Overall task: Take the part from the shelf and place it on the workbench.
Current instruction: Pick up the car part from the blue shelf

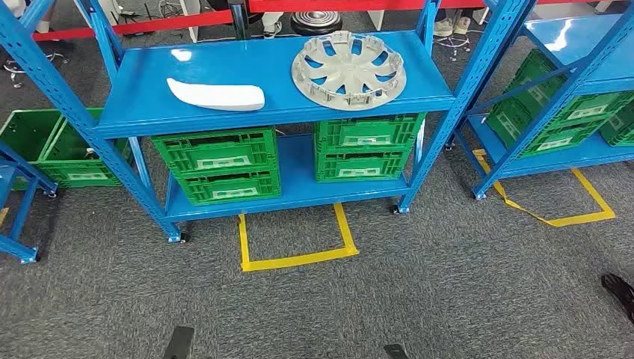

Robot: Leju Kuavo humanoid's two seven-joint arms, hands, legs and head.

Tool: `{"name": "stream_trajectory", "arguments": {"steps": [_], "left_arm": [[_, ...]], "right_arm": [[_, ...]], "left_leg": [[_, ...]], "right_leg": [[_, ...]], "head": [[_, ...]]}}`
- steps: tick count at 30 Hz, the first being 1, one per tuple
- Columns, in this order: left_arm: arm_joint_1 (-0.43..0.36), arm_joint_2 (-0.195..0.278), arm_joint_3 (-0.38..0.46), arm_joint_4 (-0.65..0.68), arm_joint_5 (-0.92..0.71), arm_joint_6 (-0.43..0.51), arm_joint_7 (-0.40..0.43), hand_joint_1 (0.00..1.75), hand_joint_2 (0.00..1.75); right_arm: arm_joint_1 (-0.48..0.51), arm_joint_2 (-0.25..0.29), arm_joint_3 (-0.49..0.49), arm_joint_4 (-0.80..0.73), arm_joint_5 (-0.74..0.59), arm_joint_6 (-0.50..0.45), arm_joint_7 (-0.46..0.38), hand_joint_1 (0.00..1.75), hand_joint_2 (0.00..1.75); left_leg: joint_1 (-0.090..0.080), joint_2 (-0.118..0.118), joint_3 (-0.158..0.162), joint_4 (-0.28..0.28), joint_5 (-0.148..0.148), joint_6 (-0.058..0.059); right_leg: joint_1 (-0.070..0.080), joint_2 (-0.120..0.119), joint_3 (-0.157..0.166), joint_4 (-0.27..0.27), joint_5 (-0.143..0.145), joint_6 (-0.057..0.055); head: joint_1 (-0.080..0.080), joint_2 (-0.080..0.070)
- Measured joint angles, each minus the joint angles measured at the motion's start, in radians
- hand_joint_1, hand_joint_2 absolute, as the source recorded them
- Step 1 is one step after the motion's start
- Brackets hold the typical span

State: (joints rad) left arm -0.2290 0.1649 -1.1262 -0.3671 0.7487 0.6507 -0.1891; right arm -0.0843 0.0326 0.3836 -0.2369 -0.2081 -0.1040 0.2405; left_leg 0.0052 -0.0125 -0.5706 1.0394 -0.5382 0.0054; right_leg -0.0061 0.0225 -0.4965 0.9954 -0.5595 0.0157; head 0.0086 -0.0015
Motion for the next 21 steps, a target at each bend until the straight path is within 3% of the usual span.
{"name": "stream_trajectory", "arguments": {"steps": [2, 6, 13, 17, 21], "left_arm": [[0.011, 0.029, 0.039, -0.049, -0.033, 0.015, 0.013, 0.00, 0.00], [0.073, 0.117, 0.214, -0.246, -0.166, 0.031, 0.043, 0.00, 0.00], [0.164, 0.199, 0.550, -0.703, -0.527, 0.032, 0.234, 0.00, 0.00], [0.173, 0.240, 0.650, -0.945, -0.635, 0.017, 0.343, 0.00, 0.00], [0.133, 0.287, 0.701, -1.213, -0.862, -0.034, 0.505, 0.00, 0.00]], "right_arm": [[0.000, -0.001, 0.000, 0.000, -0.008, -0.002, -0.001, 0.00, 1.75], [0.000, -0.003, 0.001, 0.002, -0.040, -0.007, -0.009, 0.00, 1.75], [0.000, -0.006, 0.005, 0.008, -0.086, -0.015, -0.021, 0.00, 1.75], [0.000, -0.010, 0.014, 0.010, -0.105, -0.016, -0.029, 0.00, 1.75], [-0.002, -0.013, 0.019, 0.013, -0.127, -0.019, -0.033, 0.00, 1.75]], "left_leg": [[0.000, 0.000, 0.000, 0.000, 0.000, 0.000], [0.000, -0.001, 0.000, 0.000, 0.000, 0.000], [0.000, -0.005, 0.000, 0.000, 0.000, 0.000], [0.000, -0.006, 0.000, 0.000, 0.001, 0.000], [0.000, -0.008, -0.001, 0.000, 0.001, 0.000]], "right_leg": [[0.000, 0.000, 0.000, 0.000, 0.000, 0.000], [0.000, 0.000, -0.001, 0.000, -0.001, -0.001], [0.000, 0.000, -0.002, 0.000, -0.001, -0.001], [0.000, 0.000, -0.002, 0.000, 0.000, -0.001], [0.000, -0.003, 0.000, 0.000, 0.000, -0.001]], "head": [[0.000, 0.000], [-0.001, 0.000], [0.002, 0.000], [0.000, 0.000], [0.000, 0.000]]}}
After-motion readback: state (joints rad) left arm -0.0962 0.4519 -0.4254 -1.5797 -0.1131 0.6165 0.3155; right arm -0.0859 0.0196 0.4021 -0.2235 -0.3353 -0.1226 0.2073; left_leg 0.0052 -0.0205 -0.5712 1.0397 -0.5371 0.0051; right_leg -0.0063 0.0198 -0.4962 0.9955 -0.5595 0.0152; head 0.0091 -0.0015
